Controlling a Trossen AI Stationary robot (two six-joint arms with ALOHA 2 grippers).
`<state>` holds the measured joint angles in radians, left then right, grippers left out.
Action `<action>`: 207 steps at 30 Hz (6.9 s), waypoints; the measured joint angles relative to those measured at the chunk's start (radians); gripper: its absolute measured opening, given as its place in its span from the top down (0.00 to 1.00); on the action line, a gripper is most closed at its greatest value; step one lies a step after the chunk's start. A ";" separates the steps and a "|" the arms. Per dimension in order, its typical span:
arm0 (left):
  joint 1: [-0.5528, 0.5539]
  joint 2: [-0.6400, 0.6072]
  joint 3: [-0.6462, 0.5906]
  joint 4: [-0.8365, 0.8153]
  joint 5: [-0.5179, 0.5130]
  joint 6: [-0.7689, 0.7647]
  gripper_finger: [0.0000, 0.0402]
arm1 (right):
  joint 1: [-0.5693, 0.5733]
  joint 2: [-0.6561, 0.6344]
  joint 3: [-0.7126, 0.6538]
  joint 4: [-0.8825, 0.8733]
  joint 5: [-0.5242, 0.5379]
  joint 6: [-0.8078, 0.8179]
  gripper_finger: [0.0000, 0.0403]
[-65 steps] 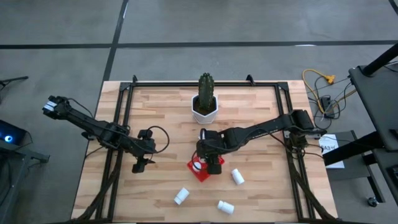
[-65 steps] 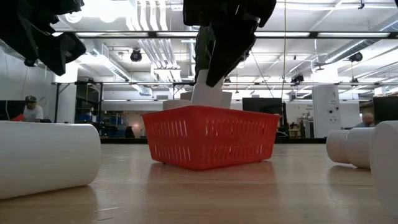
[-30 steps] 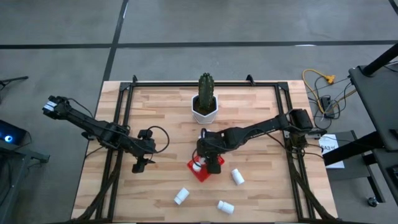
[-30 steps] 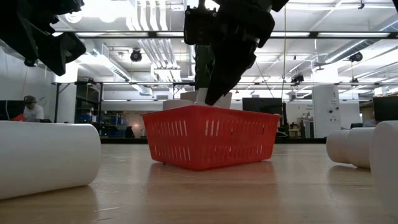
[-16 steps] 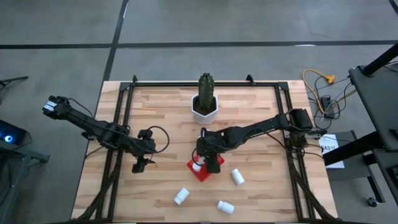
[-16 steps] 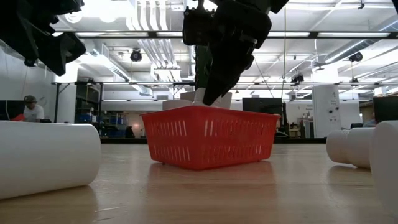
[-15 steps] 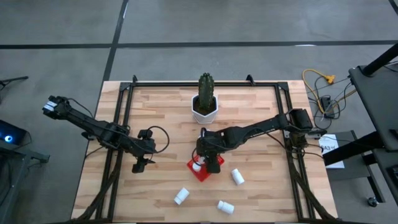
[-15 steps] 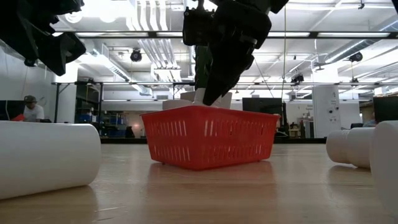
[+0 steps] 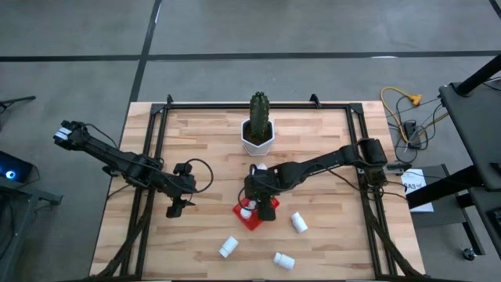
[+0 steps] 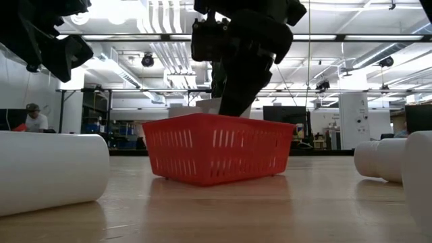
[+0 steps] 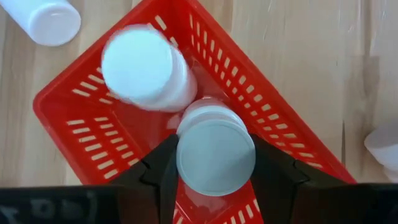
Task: Pick and place pill bottles into a basket
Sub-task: Put the white pill bottle into the red bin
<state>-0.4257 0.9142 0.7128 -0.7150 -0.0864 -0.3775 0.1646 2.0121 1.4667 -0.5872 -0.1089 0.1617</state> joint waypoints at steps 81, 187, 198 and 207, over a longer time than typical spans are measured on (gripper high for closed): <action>0.000 -0.010 -0.002 0.170 -0.096 0.289 0.49 | 0.169 -0.469 -0.301 -0.087 0.541 0.163 0.46; 0.130 0.145 0.001 0.373 -0.087 0.603 0.50 | 0.176 -0.696 -0.748 0.547 0.632 0.034 0.46; 0.131 0.130 0.001 0.358 -0.121 0.603 0.50 | 0.059 -0.684 -0.656 0.511 0.556 -0.264 0.46; 0.131 0.130 0.000 0.331 -0.127 0.623 0.50 | 0.037 -0.617 -0.584 0.460 0.520 -0.440 0.46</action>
<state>-0.2947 1.0443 0.7128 -0.3837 -0.2130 0.2453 0.2012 1.3946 0.8825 -0.1268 0.4106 -0.2785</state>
